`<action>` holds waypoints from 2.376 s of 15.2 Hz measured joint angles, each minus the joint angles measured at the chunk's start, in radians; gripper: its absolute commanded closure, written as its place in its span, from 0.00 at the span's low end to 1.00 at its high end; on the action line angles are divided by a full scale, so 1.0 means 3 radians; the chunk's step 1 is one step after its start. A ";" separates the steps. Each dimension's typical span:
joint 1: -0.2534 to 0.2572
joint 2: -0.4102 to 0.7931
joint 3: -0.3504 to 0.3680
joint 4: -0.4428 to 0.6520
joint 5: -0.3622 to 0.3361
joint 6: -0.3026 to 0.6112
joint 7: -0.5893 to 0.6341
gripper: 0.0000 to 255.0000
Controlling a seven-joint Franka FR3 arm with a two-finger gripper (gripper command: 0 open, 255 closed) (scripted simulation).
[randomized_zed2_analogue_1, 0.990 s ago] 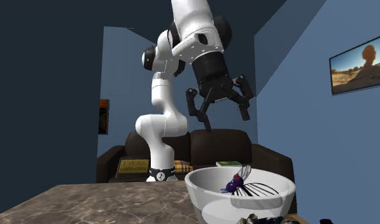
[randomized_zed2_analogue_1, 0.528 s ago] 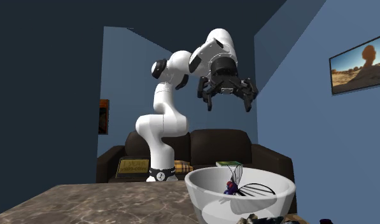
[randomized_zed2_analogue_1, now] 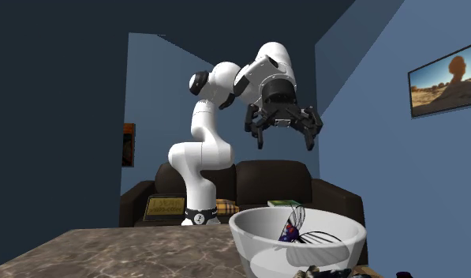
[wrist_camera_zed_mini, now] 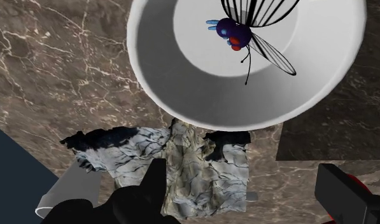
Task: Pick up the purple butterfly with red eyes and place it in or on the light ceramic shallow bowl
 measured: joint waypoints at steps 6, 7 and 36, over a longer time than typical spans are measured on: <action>-0.0004 0.0005 0.0001 0.0001 -0.0003 0.0005 0.0001 1.00; -0.0004 0.0005 0.0001 0.0001 -0.0003 0.0005 0.0001 1.00; 0.0447 0.0928 -0.0513 -0.0685 0.0583 0.1555 -0.0372 0.00</action>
